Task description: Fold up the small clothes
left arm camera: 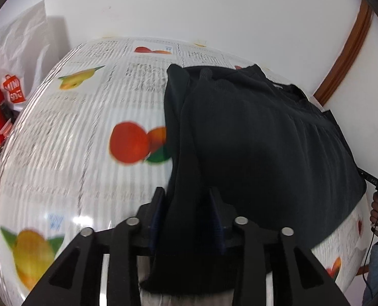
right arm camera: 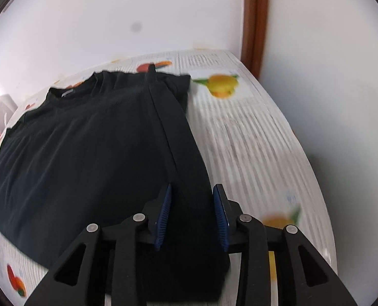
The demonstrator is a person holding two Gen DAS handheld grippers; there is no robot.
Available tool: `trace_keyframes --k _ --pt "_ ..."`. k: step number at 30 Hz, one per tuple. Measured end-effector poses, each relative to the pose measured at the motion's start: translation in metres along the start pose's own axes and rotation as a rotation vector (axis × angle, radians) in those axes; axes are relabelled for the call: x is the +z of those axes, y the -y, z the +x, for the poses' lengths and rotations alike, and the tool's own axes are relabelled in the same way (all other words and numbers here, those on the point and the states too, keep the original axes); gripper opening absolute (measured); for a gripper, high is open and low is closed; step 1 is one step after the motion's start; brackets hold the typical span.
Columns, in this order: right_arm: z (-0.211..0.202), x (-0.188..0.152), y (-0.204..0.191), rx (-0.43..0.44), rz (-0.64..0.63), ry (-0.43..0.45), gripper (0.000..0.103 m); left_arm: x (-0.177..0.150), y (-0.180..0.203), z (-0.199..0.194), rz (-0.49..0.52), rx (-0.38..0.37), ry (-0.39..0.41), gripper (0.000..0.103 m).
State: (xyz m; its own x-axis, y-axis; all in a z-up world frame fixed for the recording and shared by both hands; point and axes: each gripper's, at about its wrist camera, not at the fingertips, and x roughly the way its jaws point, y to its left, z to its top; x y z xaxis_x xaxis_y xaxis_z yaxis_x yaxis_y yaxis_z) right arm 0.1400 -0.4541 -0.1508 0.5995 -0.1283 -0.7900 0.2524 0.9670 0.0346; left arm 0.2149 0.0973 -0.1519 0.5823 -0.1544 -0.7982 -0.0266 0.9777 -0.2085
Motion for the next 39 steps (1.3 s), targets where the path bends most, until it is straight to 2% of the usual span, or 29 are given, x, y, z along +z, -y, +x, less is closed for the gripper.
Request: trace_keyframes --k 4,9,11,13,15,18,20,22,25,27,30,33,36,39 --pt "-0.022 -0.025 0.004 -0.026 0.062 0.015 0.037 -0.024 -0.004 -0.019 -0.002 -0.001 0.005 0.040" --pt "-0.058 -0.033 -0.028 -0.162 0.014 0.057 0.038 -0.052 -0.015 -0.043 -0.002 0.013 0.026 0.045" --pt "-0.073 -0.032 -0.050 -0.129 0.011 0.108 0.041 -0.062 -0.021 -0.051 -0.011 0.020 0.031 0.045" --pt "-0.079 -0.031 -0.081 -0.039 -0.001 0.123 0.049 -0.072 -0.026 -0.057 -0.007 0.076 0.037 0.044" --pt "-0.080 -0.032 -0.109 -0.003 -0.033 0.128 0.049 -0.080 -0.033 -0.063 -0.008 0.110 0.050 0.044" --pt "-0.070 -0.035 -0.171 0.024 -0.141 0.133 0.049 -0.089 -0.042 -0.073 -0.014 0.148 0.065 0.045" --pt "-0.062 -0.039 -0.216 0.060 -0.208 0.135 0.049 -0.096 -0.050 -0.077 -0.022 0.200 0.065 0.047" --pt "-0.054 -0.043 -0.254 0.105 -0.240 0.129 0.050 -0.101 -0.056 -0.080 -0.029 0.209 0.077 0.047" --pt "-0.042 -0.052 -0.299 0.120 -0.274 0.126 0.051 -0.104 -0.066 -0.085 -0.043 0.224 0.090 0.048" --pt "-0.034 -0.058 -0.318 0.114 -0.295 0.109 0.054 -0.103 -0.069 -0.086 -0.048 0.238 0.095 0.054" --pt "-0.033 -0.079 -0.339 0.113 -0.305 0.079 0.054 -0.099 -0.075 -0.083 -0.047 0.260 0.099 0.055" --pt "-0.050 -0.100 -0.360 0.124 -0.377 0.102 0.054 -0.098 -0.084 -0.082 -0.051 0.276 0.102 0.056" --pt "-0.056 -0.113 -0.383 0.094 -0.454 0.131 0.054 -0.095 -0.088 -0.079 -0.045 0.293 0.109 0.061" --pt "-0.059 -0.125 -0.404 0.116 -0.520 0.115 0.054 -0.092 -0.089 -0.075 -0.041 0.318 0.113 0.065"
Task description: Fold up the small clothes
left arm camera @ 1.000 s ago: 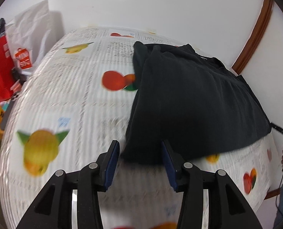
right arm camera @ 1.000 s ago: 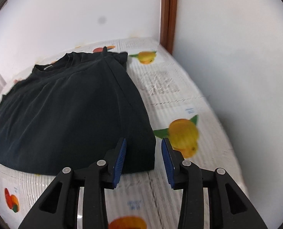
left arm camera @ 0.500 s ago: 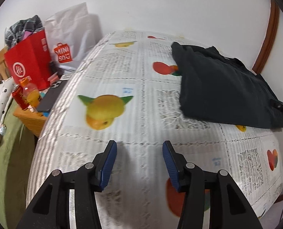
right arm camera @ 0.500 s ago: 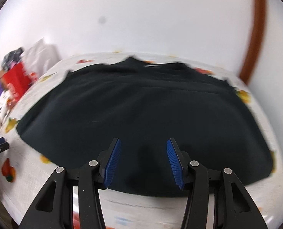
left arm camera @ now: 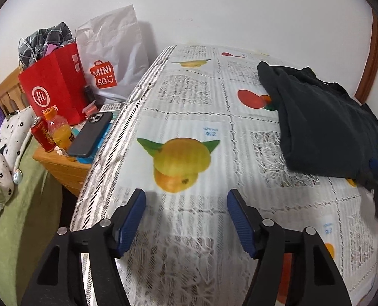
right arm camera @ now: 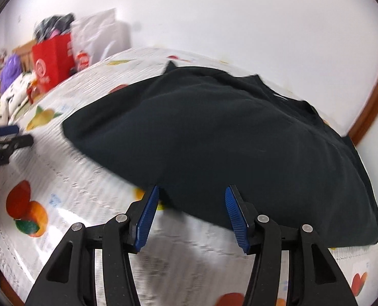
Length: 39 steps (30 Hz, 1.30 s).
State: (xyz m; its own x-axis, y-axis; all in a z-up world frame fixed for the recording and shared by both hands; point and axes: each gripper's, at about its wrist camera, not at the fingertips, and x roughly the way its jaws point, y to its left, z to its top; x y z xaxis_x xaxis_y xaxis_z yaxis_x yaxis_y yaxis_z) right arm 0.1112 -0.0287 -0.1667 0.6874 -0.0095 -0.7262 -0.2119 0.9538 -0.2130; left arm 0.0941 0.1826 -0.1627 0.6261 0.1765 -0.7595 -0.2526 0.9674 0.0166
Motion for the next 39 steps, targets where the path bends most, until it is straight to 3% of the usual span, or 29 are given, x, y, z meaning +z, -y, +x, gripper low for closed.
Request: trace_keyframes --k 2,6,12,17,21,25,30,39 --pt "0.002 0.003 -0.023 -0.003 -0.068 0.011 0.056 0.000 -0.001 0.001 -0.003 -0.001 0.005 0.067" --pt "0.007 0.012 -0.063 -0.091 -0.240 0.064 0.057 0.000 -0.003 0.003 -0.012 -0.004 0.015 0.068" --pt "0.027 0.036 -0.082 -0.141 -0.293 0.060 0.057 0.000 -0.004 0.005 -0.008 -0.002 0.015 0.069" --pt "0.042 0.050 -0.081 -0.158 -0.259 0.066 0.056 0.001 -0.003 0.006 -0.006 0.007 0.016 0.070" --pt "0.050 0.058 -0.076 -0.117 -0.227 0.048 0.042 0.000 -0.003 0.006 -0.002 0.011 0.014 0.070" --pt "0.052 0.055 -0.090 -0.166 -0.280 0.051 0.030 0.001 -0.004 0.006 0.001 0.012 0.015 0.070" --pt "0.053 0.052 -0.102 -0.230 -0.335 0.057 0.027 0.000 -0.002 0.006 0.000 0.011 0.016 0.070" --pt "0.048 0.053 -0.094 -0.189 -0.307 0.065 0.013 0.000 -0.002 0.005 0.005 0.017 0.018 0.070"
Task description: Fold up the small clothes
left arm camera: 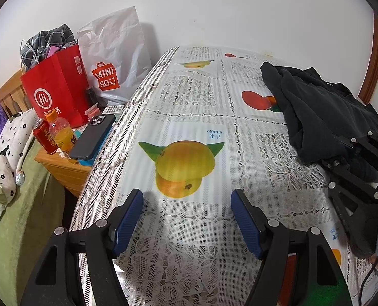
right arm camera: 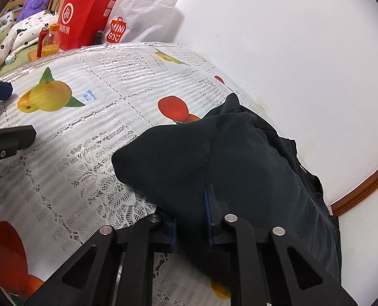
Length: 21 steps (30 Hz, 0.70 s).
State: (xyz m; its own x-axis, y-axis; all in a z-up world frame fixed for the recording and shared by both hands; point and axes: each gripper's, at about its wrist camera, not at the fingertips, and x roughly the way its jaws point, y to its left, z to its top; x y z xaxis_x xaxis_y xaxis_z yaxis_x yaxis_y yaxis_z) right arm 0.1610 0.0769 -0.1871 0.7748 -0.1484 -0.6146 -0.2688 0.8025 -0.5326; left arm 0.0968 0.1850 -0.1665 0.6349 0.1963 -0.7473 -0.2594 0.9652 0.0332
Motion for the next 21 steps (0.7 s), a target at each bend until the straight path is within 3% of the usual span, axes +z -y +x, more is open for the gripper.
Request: trace_keyframes --k 4,8,11,15,21 --pt "-0.012 -0.001 0.025 0.096 0.131 0.031 0.011 0.000 0.000 0.000 0.006 0.006 0.001 0.070" --pt "-0.028 0.006 0.047 0.132 0.212 0.070 0.011 0.001 0.002 -0.001 0.011 0.014 0.001 0.070" --pt "-0.042 0.011 0.078 0.179 0.303 0.122 0.011 0.003 0.010 -0.005 0.033 0.060 -0.004 0.070" --pt "-0.060 -0.001 0.153 0.271 0.517 0.215 0.011 0.010 0.031 -0.022 0.072 0.032 0.014 0.070" --pt "-0.079 -0.077 0.290 0.268 0.914 0.321 0.011 0.027 0.078 -0.055 0.085 -0.094 0.134 0.070"
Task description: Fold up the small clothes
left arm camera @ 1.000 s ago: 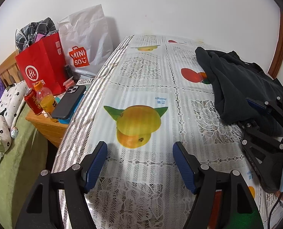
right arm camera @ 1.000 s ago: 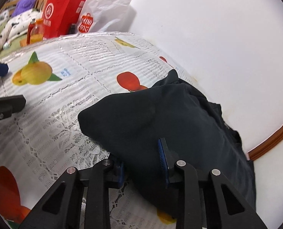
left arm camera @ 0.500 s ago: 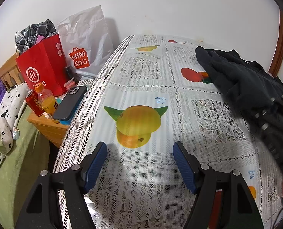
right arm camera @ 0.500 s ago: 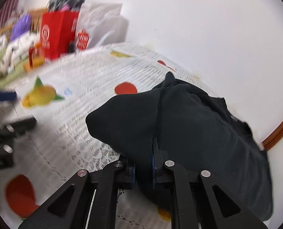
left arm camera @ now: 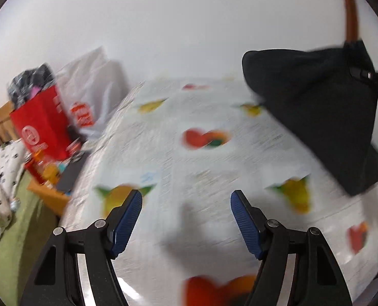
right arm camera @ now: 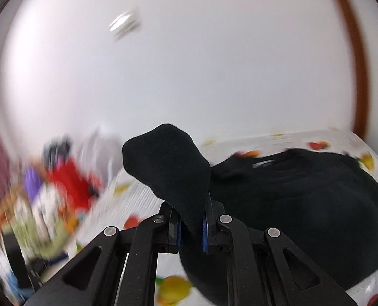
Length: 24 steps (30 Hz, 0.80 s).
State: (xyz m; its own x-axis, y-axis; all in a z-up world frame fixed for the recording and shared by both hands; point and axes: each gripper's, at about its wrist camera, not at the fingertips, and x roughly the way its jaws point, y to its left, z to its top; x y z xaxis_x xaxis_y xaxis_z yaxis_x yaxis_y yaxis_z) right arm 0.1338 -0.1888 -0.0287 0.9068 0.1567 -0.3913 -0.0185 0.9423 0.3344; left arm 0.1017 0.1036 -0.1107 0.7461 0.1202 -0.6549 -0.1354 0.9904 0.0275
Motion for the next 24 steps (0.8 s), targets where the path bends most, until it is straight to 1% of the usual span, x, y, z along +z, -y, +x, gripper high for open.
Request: trace_keyframes --k 3,4,5,6,7,9,10,11,14,15,16,17,19,21,23,24 --pt "-0.029 0.003 0.066 -0.059 0.129 0.066 0.010 0.010 0.039 -0.003 0.025 -0.100 0.039 0.070" --pt "-0.037 -0.002 0.087 -0.101 0.161 0.085 0.010 0.011 0.050 -0.002 0.035 -0.125 0.044 0.070" --pt "-0.043 -0.009 0.108 -0.144 0.189 0.084 0.010 0.013 0.065 0.000 0.048 -0.156 0.046 0.070" --pt "-0.046 -0.014 0.121 -0.166 0.204 0.071 0.011 0.013 0.078 0.002 0.061 -0.182 0.044 0.070" --pt "-0.048 -0.023 0.140 -0.207 0.224 0.037 0.011 0.014 0.096 0.006 0.081 -0.219 0.033 0.070" --pt "-0.052 -0.035 0.164 -0.240 0.259 -0.003 0.012 0.012 0.122 0.011 0.112 -0.266 0.012 0.070" --pt "-0.053 -0.045 0.177 -0.244 0.271 -0.038 0.013 0.010 0.137 0.012 0.131 -0.292 0.003 0.070" --pt "-0.054 -0.049 0.182 -0.242 0.269 -0.053 0.014 0.009 0.151 0.014 0.154 -0.318 -0.005 0.070" --pt "-0.060 -0.057 0.192 -0.249 0.237 -0.081 0.024 0.004 0.183 0.014 0.211 -0.370 -0.027 0.070" --pt "-0.060 -0.056 0.195 -0.262 0.220 -0.081 0.031 0.003 0.191 0.015 0.222 -0.384 -0.041 0.070" --pt "-0.064 -0.055 0.195 -0.281 0.194 -0.065 0.036 0.001 0.199 0.017 0.232 -0.402 -0.058 0.070" --pt "-0.066 -0.052 0.197 -0.298 0.173 -0.052 0.037 -0.002 0.207 0.019 0.243 -0.425 -0.076 0.070" --pt "-0.065 -0.049 0.201 -0.296 0.145 -0.051 0.048 -0.006 0.223 0.021 0.266 -0.438 -0.104 0.071" --pt "-0.057 -0.049 0.207 -0.269 0.149 -0.081 0.050 -0.012 0.235 0.026 0.293 -0.426 -0.121 0.071" --pt "-0.047 -0.049 0.210 -0.265 0.135 -0.110 0.050 -0.014 0.247 0.035 0.309 -0.416 -0.132 0.071" --pt "-0.040 -0.052 0.210 -0.277 0.118 -0.125 0.048 -0.014 0.251 0.037 0.310 -0.414 -0.135 0.071"
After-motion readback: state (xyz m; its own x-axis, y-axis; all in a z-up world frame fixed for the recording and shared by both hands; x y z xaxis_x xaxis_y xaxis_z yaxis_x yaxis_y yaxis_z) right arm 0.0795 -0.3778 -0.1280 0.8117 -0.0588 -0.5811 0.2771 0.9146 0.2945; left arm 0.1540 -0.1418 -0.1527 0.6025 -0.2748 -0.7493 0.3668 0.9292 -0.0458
